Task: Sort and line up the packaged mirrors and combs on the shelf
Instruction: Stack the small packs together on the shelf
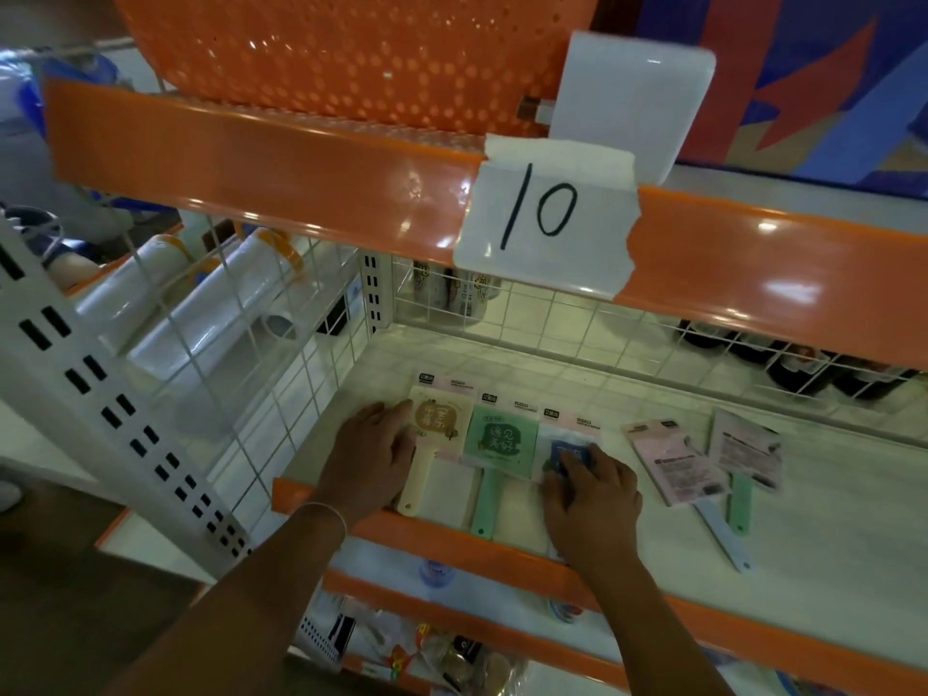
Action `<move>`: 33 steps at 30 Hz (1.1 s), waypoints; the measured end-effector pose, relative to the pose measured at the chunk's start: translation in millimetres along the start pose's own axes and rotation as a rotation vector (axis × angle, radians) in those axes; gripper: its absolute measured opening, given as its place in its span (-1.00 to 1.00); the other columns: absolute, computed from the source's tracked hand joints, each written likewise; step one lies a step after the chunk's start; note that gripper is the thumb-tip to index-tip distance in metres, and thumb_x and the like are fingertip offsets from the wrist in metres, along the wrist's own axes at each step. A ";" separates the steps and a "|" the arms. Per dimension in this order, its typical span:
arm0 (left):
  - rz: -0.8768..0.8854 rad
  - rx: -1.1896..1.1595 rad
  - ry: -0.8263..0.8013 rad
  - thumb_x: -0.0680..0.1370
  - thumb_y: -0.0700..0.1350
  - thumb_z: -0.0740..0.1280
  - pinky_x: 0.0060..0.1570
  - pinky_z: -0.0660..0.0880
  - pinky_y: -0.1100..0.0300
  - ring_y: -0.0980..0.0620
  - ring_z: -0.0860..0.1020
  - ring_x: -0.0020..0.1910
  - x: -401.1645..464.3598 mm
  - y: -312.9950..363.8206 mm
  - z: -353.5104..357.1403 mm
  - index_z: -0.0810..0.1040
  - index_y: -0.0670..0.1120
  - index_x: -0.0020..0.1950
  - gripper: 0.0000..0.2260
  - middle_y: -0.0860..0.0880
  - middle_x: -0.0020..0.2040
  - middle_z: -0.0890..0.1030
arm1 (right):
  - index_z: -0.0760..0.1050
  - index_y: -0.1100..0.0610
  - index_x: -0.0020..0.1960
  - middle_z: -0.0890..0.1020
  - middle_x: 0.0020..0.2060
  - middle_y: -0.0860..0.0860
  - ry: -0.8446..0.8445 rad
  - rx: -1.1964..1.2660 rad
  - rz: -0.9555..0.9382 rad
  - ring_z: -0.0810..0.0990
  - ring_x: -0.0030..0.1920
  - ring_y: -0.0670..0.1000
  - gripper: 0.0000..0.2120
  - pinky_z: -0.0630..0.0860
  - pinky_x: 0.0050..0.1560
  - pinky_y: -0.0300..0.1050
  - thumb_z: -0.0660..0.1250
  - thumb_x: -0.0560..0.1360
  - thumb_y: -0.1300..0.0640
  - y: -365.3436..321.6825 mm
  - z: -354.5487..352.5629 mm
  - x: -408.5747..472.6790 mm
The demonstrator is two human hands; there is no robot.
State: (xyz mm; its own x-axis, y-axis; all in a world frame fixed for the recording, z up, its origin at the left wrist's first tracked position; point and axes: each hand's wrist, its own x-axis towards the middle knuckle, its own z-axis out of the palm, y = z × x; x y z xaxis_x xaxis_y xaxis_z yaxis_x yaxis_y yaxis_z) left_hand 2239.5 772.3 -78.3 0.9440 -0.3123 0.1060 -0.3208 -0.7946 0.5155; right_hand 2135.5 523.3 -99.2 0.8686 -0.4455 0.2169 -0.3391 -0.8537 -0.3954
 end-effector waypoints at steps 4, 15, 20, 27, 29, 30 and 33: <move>0.007 0.016 -0.007 0.50 0.19 -0.09 0.36 0.28 -0.08 -0.13 0.35 0.37 2.2 -1.1 0.9 0.40 -0.06 0.40 -0.40 -0.09 0.26 0.56 | 0.62 0.09 0.15 0.53 0.26 0.22 0.027 0.017 -0.024 0.43 0.23 0.33 -0.53 0.40 0.18 0.23 0.18 0.40 -0.13 1.1 1.4 1.0; -0.012 -0.017 0.007 0.54 0.11 0.04 0.38 0.28 -0.10 -0.14 0.33 0.39 2.1 -2.4 1.4 0.41 -0.11 0.40 -0.48 -0.10 0.28 0.54 | 0.63 0.06 0.14 0.56 0.23 0.20 0.026 0.068 -0.046 0.49 0.17 0.30 -0.47 0.41 0.20 0.17 0.13 0.40 -0.21 5.8 5.0 3.1; -0.004 -0.011 0.003 0.53 0.13 0.02 0.38 0.28 -0.10 -0.15 0.33 0.39 3.0 -3.0 2.4 0.40 -0.11 0.41 -0.46 -0.12 0.29 0.54 | 0.64 0.07 0.13 0.56 0.22 0.21 0.028 0.055 -0.045 0.50 0.16 0.30 -0.47 0.43 0.18 0.16 0.13 0.40 -0.21 5.9 5.4 4.3; 0.013 0.001 0.011 0.54 0.13 0.01 0.33 0.33 -0.12 -0.16 0.37 0.35 0.8 -1.8 0.9 0.38 -0.11 0.41 -0.46 -0.13 0.25 0.55 | 0.61 0.04 0.12 0.56 0.21 0.16 -0.003 0.111 -0.018 0.49 0.18 0.24 -0.50 0.45 0.20 0.17 0.15 0.40 -0.24 12.1 9.5 7.7; 0.012 -0.025 0.017 0.56 0.10 0.06 0.33 0.33 -0.12 -0.13 0.37 0.35 0.8 -3.0 1.5 0.35 -0.10 0.44 -0.50 -0.12 0.30 0.51 | 0.60 0.02 0.13 0.59 0.16 0.16 0.029 0.182 0.014 0.53 0.14 0.22 -0.56 0.50 0.14 0.17 0.21 0.42 -0.21 15.5 7.6 10.5; 0.016 -0.034 0.021 0.56 0.10 0.06 0.33 0.33 -0.12 -0.12 0.37 0.35 1.1 -4.0 2.1 0.33 -0.09 0.44 -0.50 -0.11 0.31 0.49 | 0.60 0.04 0.13 0.60 0.15 0.17 0.060 0.202 0.022 0.53 0.15 0.23 -0.59 0.49 0.16 0.17 0.23 0.43 -0.17 18.7 5.4 11.4; 0.004 -0.069 0.025 0.57 0.10 0.07 0.35 0.32 -0.12 -0.12 0.34 0.37 1.0 -3.7 1.7 0.31 -0.09 0.46 -0.50 -0.14 0.36 0.44 | 0.62 0.14 0.11 0.62 0.12 0.21 0.176 0.176 0.043 0.52 0.19 0.24 -0.56 0.41 0.24 0.12 0.21 0.45 -0.14 35.4 -7.0 20.9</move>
State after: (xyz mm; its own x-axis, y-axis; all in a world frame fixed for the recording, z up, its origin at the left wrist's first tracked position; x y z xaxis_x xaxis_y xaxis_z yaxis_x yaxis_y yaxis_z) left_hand 2241.5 774.1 -81.6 0.9446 -0.3018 0.1290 -0.3194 -0.7551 0.5725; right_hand 2139.1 481.9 -102.4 0.7732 -0.5336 0.3428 -0.2924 -0.7796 -0.5538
